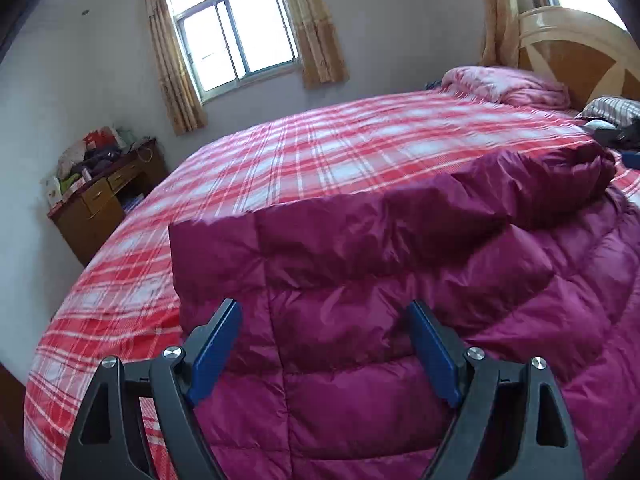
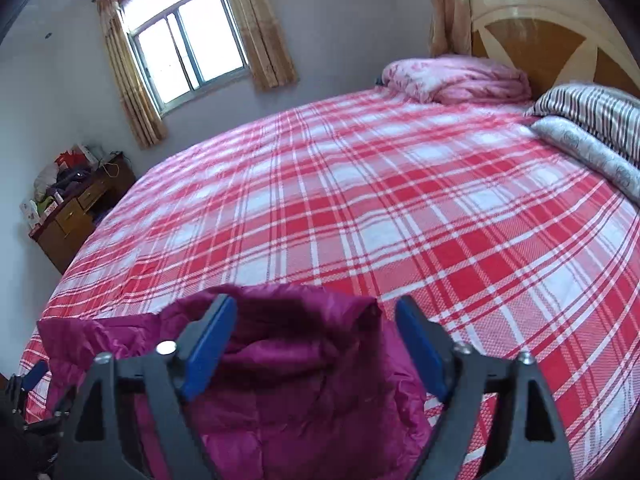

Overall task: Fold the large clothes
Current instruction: 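Press and smooth the folded jacket with both open grippers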

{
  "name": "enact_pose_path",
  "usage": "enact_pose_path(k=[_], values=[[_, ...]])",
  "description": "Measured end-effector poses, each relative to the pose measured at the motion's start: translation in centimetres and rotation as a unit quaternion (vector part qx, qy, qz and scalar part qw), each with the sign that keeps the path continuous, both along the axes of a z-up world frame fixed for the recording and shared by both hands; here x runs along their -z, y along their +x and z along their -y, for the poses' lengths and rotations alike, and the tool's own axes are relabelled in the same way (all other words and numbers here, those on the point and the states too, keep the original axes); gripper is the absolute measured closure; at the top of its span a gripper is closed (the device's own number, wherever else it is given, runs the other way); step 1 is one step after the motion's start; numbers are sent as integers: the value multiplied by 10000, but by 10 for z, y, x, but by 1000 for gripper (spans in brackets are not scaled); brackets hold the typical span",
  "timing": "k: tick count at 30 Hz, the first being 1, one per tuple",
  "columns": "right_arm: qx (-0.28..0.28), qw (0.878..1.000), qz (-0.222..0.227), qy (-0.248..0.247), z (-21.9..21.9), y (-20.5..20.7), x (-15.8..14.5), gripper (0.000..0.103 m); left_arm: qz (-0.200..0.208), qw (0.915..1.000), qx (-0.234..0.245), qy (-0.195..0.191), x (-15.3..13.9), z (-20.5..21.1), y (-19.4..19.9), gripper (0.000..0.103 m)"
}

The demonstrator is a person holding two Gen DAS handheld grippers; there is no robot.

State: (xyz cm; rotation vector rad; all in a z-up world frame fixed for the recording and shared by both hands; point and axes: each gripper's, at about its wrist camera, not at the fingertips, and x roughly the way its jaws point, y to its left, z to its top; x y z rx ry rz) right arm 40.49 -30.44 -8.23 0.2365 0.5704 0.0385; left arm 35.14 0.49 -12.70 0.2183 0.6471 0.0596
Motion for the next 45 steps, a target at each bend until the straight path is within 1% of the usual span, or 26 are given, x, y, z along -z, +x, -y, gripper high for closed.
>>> enact_pose_path(k=[1,3,5,7,9,12,16,18,21,24,29,34,37,45], values=[[-85,9998,101,-127,-11,-8,-5,15,-89,9998,-138,-91,5,-4,4,19],[-334,9992,179,-129,-32,-21,-9,15,-146,9989,-326,-317,9,-13,9,19],[-811,9965,186,-101,-62,-26,-5,15,-163,9982,-471,-322,10,-15,15,18],[-1291,9912,54,-291,-95,-22,5,15,-247,9976,-600,-237,14,-14,21,18],[-1510,9876,31,-438,-116,-12,16,15,-316,9968,-677,-277,16,-15,26,18],[-1416,9888,-244,-405,-120,8,33,15,-457,9951,-768,-433,23,-21,35,17],[-1160,9911,-654,-63,-101,32,59,15,-522,9939,-795,-561,29,-22,39,14],[-1120,9913,-673,144,-94,34,65,15,-542,9934,-802,-610,29,-22,39,13],[-1135,9913,-670,34,-96,31,68,15,-559,9934,-796,-611,31,-22,40,12],[-1103,9908,-775,-119,-100,33,72,15,-593,9932,-797,-605,31,-21,42,12],[-1090,9906,-825,-41,-97,35,76,15,-666,9928,-823,-566,32,-21,46,10],[-1120,9889,-978,13,-95,42,79,12,-786,9911,-808,-707,36,-24,52,8],[-1145,9878,-1051,-22,-97,46,80,9,-819,9907,-815,-714,37,-24,53,7],[-1076,9878,-1110,-184,-101,47,83,9,-847,9909,-851,-609,40,-21,54,6]])
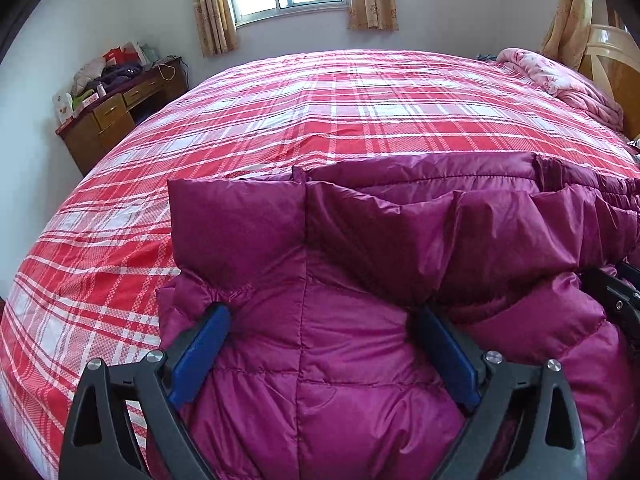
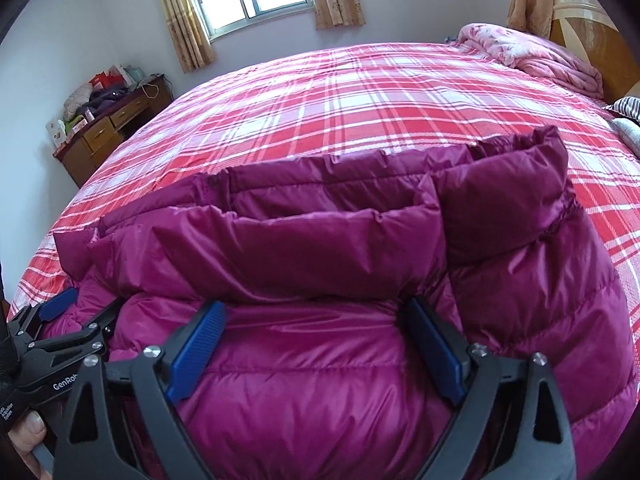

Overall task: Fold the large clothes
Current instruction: 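Press and smooth the folded jacket with both open grippers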

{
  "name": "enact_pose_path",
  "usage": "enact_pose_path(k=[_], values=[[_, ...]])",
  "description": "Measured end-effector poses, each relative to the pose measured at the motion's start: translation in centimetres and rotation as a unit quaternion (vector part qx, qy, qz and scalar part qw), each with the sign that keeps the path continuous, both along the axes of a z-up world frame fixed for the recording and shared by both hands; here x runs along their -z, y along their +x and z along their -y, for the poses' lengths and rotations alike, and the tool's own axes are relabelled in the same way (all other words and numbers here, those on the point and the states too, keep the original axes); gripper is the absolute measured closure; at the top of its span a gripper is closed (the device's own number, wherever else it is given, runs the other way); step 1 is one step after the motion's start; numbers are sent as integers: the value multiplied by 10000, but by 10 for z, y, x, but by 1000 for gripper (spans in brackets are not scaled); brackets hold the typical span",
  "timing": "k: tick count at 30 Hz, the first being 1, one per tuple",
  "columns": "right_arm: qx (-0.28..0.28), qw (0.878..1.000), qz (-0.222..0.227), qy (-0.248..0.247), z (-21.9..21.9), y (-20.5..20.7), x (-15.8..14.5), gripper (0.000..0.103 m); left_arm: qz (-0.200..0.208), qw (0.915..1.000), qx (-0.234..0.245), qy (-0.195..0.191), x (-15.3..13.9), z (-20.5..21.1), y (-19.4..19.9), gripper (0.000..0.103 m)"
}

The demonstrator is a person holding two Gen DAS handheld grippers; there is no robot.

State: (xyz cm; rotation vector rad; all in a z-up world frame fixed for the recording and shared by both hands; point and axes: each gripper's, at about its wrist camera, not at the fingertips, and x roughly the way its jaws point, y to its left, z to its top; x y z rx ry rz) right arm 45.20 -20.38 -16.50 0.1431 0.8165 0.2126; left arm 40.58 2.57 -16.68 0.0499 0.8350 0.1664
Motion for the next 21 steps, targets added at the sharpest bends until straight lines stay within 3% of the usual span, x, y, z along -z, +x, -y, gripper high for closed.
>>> enact_pose_path(k=[21], values=[[16,9986,-157,-508,-13,6,4,2,-42,10000,-39,69,2,2,1,6]])
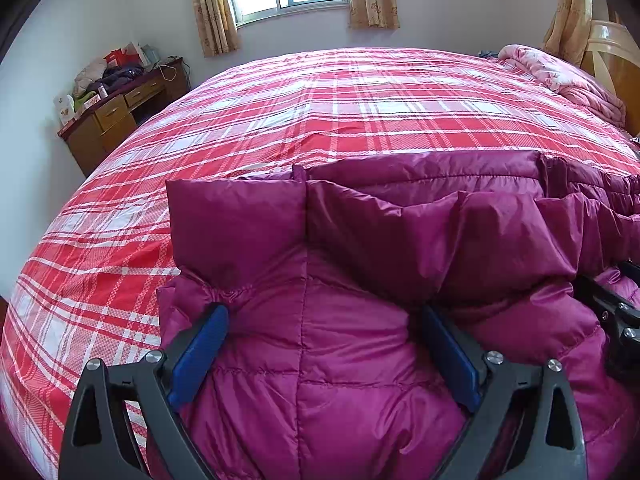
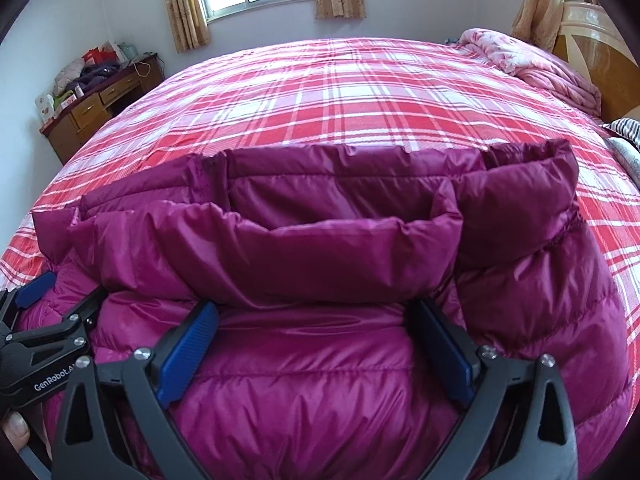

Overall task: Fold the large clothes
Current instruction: 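Press and smooth the folded jacket with both open grippers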

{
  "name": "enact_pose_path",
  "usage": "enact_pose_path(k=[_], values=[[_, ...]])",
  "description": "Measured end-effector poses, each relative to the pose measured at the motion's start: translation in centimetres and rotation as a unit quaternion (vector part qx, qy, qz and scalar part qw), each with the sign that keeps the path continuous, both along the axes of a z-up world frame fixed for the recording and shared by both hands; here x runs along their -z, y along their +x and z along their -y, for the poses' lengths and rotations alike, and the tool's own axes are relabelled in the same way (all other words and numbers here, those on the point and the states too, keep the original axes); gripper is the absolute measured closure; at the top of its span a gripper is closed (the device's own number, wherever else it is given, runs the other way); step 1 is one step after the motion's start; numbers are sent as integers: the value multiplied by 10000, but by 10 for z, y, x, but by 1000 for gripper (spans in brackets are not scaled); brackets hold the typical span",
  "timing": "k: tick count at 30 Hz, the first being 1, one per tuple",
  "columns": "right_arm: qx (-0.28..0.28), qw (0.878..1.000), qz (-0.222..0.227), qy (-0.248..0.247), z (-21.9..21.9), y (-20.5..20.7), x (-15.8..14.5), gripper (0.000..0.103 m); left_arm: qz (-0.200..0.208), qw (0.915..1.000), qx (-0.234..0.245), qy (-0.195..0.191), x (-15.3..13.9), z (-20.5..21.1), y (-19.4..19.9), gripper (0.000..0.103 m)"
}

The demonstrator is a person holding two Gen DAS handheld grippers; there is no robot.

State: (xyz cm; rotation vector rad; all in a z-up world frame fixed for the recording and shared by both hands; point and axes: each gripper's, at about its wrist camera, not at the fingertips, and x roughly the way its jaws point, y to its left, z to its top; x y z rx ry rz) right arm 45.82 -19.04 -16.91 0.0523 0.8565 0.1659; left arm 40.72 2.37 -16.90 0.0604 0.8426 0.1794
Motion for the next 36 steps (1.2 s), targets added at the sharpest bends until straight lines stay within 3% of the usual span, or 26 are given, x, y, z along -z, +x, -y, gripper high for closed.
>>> enact_pose_path(k=[5,8,9,11,14,17,19,22,32,36], values=[[-24,10000,-33,-19,-1,0,-1,1,-7,9998,117,157,-18,8,-6,6],[4,10000,-37,-76,-1,-3,-11,5,343,9989,196,271,-45,16,-16,6],[160,9998,50,47,3,-5,-19,13,478,9981,256,304,-53,20,-18,6],[373,9984,203,384,8,-5,-33,15,680,9958,396,462,-63,31,-17,6],[428,9983,367,121,-4,5,-38,17,620,9956,232,665,-54,37,3,6],[483,9986,208,-4,-9,18,-23,20,333,9968,-107,724,-32,32,28,6],[516,9985,190,84,-6,23,-18,19,167,9984,-147,513,-21,25,38,6],[425,9991,27,74,-7,32,-11,11,84,9996,-165,204,-13,17,42,5],[396,9989,-130,-210,-15,35,-1,5,-67,9988,-280,385,-2,20,50,1],[385,9989,-139,-230,-16,36,0,5,-98,9992,-267,284,0,17,50,1]])
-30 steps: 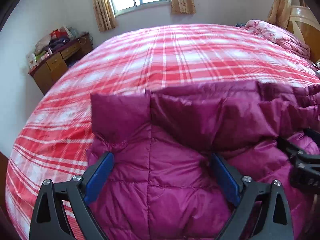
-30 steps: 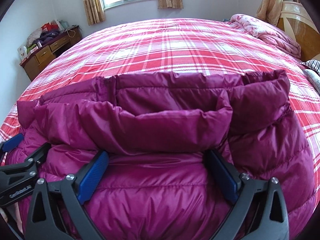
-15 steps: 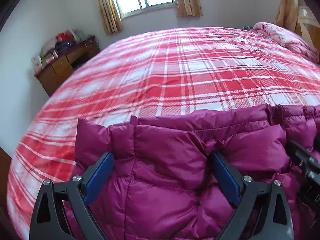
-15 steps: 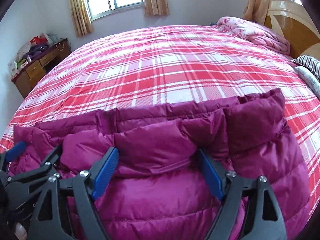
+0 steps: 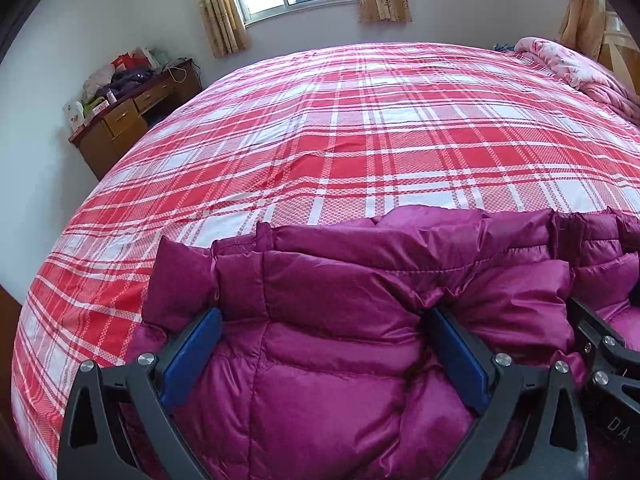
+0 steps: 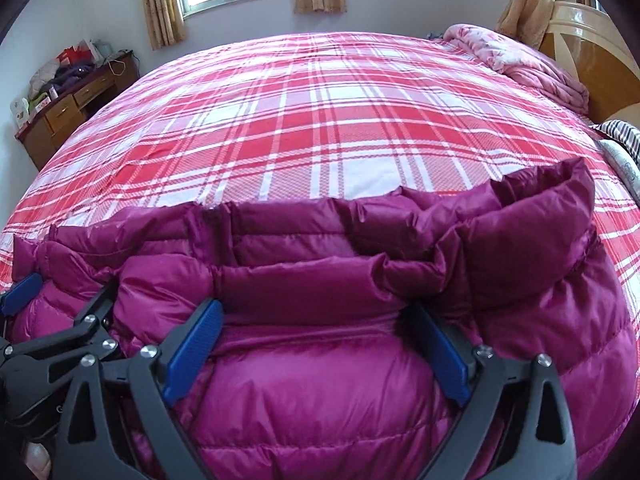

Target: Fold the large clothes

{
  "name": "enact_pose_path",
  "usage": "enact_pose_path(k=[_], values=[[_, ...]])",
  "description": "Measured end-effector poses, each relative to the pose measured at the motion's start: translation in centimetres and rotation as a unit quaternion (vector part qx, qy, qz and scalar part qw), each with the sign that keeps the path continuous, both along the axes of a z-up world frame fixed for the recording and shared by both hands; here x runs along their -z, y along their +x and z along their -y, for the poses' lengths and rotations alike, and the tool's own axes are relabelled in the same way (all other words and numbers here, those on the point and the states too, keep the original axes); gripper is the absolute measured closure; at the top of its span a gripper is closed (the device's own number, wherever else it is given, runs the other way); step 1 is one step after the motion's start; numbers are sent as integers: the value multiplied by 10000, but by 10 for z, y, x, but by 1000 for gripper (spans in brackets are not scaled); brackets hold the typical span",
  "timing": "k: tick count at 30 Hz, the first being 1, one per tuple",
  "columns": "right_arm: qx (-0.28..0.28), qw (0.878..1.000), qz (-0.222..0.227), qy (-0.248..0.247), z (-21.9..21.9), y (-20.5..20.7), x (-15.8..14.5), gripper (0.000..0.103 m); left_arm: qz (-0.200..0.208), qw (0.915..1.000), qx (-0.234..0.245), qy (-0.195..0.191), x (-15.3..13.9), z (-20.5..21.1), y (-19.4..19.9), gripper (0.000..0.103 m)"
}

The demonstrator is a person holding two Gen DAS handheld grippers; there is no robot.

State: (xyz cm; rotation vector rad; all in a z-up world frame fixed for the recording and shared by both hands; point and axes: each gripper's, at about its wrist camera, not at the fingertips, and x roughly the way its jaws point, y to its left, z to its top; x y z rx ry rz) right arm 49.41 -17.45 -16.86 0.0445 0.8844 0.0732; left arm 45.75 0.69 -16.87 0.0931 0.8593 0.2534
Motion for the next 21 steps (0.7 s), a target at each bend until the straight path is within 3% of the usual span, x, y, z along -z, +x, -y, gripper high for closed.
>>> enact_pose_path(k=[12,18,21], values=[[-148,9999,-69,-23,1,-4,-12,6,18,9999,2,-130,1,-3,0,1],[-189,9994,276,-6,6,-66,-35,6,0,9989,85,-466,-9,-11,-10,1],[-339,9985,269,-335,-6,-91,-25,6,396,9968,115,-684,-35,-21,-45,1]])
